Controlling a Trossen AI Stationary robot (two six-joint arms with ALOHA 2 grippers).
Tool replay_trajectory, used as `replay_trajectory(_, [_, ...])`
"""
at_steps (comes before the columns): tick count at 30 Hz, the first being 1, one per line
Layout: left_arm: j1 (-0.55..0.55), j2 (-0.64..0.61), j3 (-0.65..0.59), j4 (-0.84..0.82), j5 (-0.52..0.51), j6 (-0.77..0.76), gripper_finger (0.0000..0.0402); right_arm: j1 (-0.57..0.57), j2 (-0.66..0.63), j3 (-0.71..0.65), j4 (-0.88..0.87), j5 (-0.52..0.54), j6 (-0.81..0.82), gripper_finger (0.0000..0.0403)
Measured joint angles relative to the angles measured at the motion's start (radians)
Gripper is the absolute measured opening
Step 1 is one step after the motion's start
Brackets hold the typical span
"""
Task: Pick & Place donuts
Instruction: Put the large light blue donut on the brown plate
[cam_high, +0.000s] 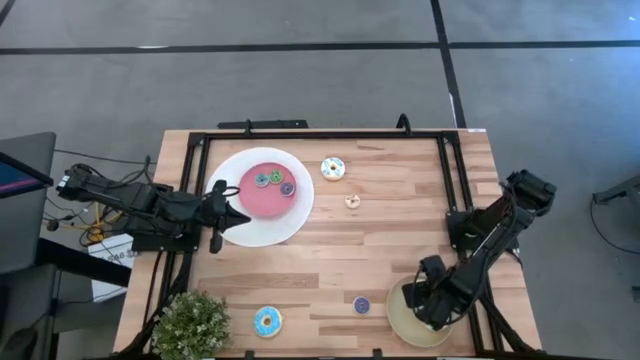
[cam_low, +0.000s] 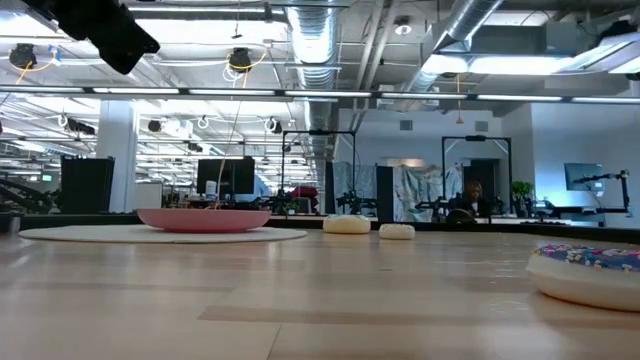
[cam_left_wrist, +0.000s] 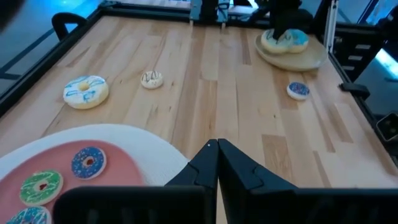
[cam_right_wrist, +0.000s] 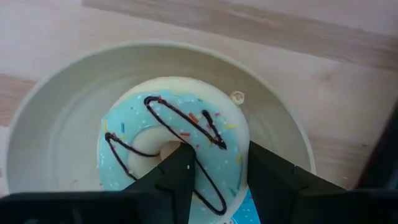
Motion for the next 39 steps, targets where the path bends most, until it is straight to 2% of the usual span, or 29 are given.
replay_trajectory(13, [0.000,0.000,0.000,0.046,-0.016,-0.005,0.0000,0.002,-0.007,0.000,0.053,0.030,-0.002,0.0127])
replay_trajectory(24, [0.000,0.000,0.000,0.044,-0.026,-0.011,0.0000,0.001,-0.016,0.003,0.109,0.126,-0.003,0.0127])
replay_trajectory(33, [0.000,0.000,0.000,0.043,-0.067,-0.006,0.0000,-0.005,-0.015,0.001,0.063,0.204,-0.022,0.0127])
replay_trajectory(39, [0.000,0.000,0.000,0.043,-0.071,-0.003,0.0000,-0.024,-0.015,-0.032,0.137,0.163,-0.127,0.0127])
